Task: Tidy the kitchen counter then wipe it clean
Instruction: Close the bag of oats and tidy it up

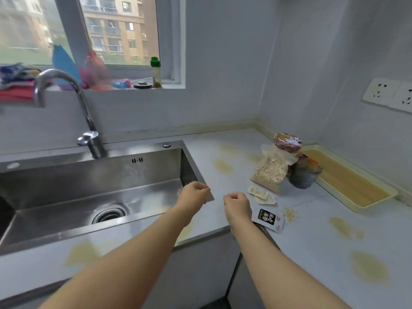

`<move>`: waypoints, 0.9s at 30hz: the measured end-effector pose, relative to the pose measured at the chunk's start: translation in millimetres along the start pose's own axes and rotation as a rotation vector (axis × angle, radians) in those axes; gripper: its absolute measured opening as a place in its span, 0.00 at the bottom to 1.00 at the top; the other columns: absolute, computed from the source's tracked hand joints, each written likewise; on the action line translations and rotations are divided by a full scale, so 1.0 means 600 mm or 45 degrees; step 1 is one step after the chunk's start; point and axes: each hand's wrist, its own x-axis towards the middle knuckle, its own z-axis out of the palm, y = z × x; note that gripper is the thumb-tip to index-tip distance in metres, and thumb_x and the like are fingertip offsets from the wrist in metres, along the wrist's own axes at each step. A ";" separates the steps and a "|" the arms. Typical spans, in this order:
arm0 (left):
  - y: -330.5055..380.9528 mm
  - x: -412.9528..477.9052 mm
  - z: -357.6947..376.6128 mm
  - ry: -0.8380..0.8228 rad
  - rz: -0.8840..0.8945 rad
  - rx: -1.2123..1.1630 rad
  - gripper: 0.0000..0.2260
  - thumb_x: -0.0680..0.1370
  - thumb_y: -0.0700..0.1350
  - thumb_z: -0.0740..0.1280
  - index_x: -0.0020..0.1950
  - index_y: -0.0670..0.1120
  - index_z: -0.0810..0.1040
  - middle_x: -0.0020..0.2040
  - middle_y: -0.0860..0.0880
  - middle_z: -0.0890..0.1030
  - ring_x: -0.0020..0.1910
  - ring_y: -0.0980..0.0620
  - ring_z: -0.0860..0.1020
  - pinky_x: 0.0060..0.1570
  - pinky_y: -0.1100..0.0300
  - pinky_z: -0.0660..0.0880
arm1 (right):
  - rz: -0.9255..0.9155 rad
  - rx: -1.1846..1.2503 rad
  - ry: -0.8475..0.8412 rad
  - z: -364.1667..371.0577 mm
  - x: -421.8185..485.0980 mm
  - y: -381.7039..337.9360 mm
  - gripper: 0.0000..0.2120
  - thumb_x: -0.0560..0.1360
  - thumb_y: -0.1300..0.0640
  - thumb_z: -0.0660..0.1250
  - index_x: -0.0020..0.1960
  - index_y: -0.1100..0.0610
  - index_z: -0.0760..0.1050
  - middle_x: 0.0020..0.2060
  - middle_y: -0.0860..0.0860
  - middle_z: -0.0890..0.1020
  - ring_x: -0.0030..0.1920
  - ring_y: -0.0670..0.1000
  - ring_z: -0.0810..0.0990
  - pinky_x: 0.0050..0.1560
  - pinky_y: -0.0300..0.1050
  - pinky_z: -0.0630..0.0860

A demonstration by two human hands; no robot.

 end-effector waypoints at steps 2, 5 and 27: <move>-0.027 -0.041 -0.038 0.055 -0.036 -0.043 0.04 0.79 0.43 0.61 0.49 0.46 0.75 0.44 0.48 0.77 0.43 0.51 0.76 0.42 0.60 0.72 | 0.015 -0.020 -0.108 0.032 -0.039 0.014 0.04 0.76 0.60 0.59 0.43 0.55 0.70 0.42 0.53 0.76 0.44 0.53 0.72 0.44 0.43 0.67; -0.065 -0.092 -0.106 0.200 -0.083 -0.140 0.05 0.78 0.42 0.62 0.43 0.48 0.75 0.43 0.48 0.78 0.39 0.53 0.77 0.38 0.60 0.70 | -0.029 -0.064 -0.284 0.089 -0.098 0.015 0.06 0.76 0.60 0.58 0.40 0.54 0.70 0.41 0.53 0.77 0.43 0.54 0.73 0.42 0.43 0.69; -0.314 -0.333 -0.758 0.897 -0.256 -0.174 0.05 0.80 0.43 0.59 0.49 0.49 0.75 0.45 0.48 0.78 0.47 0.50 0.76 0.49 0.57 0.75 | -0.260 -0.165 -1.044 0.695 -0.539 -0.080 0.06 0.77 0.61 0.57 0.45 0.56 0.73 0.43 0.53 0.77 0.44 0.54 0.75 0.40 0.43 0.71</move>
